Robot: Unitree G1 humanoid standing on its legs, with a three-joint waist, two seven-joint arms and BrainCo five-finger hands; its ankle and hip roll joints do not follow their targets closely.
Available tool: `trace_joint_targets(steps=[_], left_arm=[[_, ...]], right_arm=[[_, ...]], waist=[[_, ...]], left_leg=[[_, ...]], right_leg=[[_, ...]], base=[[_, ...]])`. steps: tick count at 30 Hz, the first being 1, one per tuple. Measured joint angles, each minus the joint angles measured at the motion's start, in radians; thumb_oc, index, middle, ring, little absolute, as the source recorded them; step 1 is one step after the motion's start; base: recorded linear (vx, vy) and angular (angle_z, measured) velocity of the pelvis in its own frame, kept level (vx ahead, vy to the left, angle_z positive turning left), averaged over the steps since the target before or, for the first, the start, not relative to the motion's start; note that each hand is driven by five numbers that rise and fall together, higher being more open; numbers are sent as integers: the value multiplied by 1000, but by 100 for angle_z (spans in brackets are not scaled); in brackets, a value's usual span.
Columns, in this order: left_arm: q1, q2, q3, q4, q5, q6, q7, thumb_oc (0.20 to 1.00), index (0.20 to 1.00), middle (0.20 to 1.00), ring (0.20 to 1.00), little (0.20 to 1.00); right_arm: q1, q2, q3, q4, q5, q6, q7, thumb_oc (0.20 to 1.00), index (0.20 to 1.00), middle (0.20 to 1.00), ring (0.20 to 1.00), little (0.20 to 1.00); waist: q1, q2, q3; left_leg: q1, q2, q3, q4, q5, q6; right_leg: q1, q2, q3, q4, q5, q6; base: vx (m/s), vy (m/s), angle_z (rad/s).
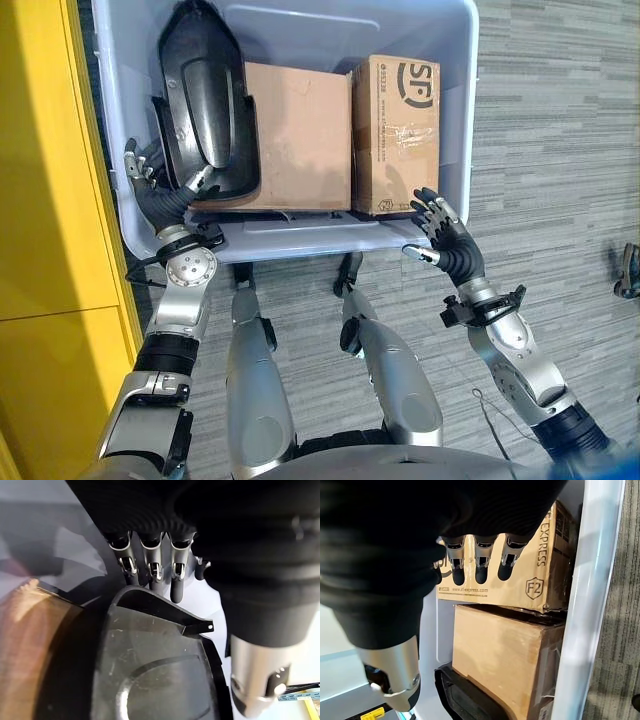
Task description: Move parts from the plastic box to the shelf.
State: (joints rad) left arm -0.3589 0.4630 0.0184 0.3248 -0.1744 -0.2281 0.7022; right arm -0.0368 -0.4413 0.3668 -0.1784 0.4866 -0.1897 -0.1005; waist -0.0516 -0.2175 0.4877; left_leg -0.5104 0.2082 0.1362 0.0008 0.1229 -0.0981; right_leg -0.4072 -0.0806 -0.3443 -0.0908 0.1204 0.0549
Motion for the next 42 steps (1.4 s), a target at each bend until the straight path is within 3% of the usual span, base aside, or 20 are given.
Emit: trace_joint_targets(steps=[23, 24, 25, 37, 42], left_arm=[[-218, 139, -115, 308, -34, 67, -38, 1000, 1000, 1000, 1000, 1000], [-222, 148, -117, 309, -35, 68, -47, 686, 686, 686, 686, 686], [-224, 150, -118, 309, -41, 68, -51, 200, 200, 200, 200, 200], [-194, 152, -89, 273, -89, 59, -71, 200, 200, 200, 200, 200], [-100, 135, -53, 176, -90, 66, -82, 200, 200, 200, 200, 200]], right_arm=[[-2, -10, 15, -6, 0, -5, 7, 1000, 1000, 1000, 1000, 1000], [-2, -10, 16, -7, 0, -5, 9, 1000, 1000, 1000, 1000, 1000], [-2, -10, 17, -9, 0, -5, 9, 1000, 1000, 1000, 1000, 1000], [-2, -10, 16, -36, 0, -2, 18, 1000, 1000, 1000, 1000, 1000], [-2, -10, 12, -36, 0, 0, 18, 1000, 1000, 1000, 1000, 1000]], waist=[[-44, -3, -2], [-45, -3, -2], [-44, -3, -2], [-42, -3, -2], [-40, -3, -2]], left_leg=[[-46, 12, -2, 18, 6, -7], [-50, 12, -2, 19, 6, -7], [-52, 12, -2, 19, 7, -7], [-48, 11, -3, 21, 11, -5], [-16, 9, 1, 18, 11, -5]], right_leg=[[-41, 13, 3, 0, 12, -16], [-44, 13, 4, 0, 12, -17], [-47, 13, 5, 0, 14, -17], [-42, 11, 5, 0, 20, -16], [-14, 10, 10, 0, 20, -16]], base=[[0, 0, 0], [0, 0, 0], [0, 0, 0], [0, 0, 0], [0, 0, 0]])
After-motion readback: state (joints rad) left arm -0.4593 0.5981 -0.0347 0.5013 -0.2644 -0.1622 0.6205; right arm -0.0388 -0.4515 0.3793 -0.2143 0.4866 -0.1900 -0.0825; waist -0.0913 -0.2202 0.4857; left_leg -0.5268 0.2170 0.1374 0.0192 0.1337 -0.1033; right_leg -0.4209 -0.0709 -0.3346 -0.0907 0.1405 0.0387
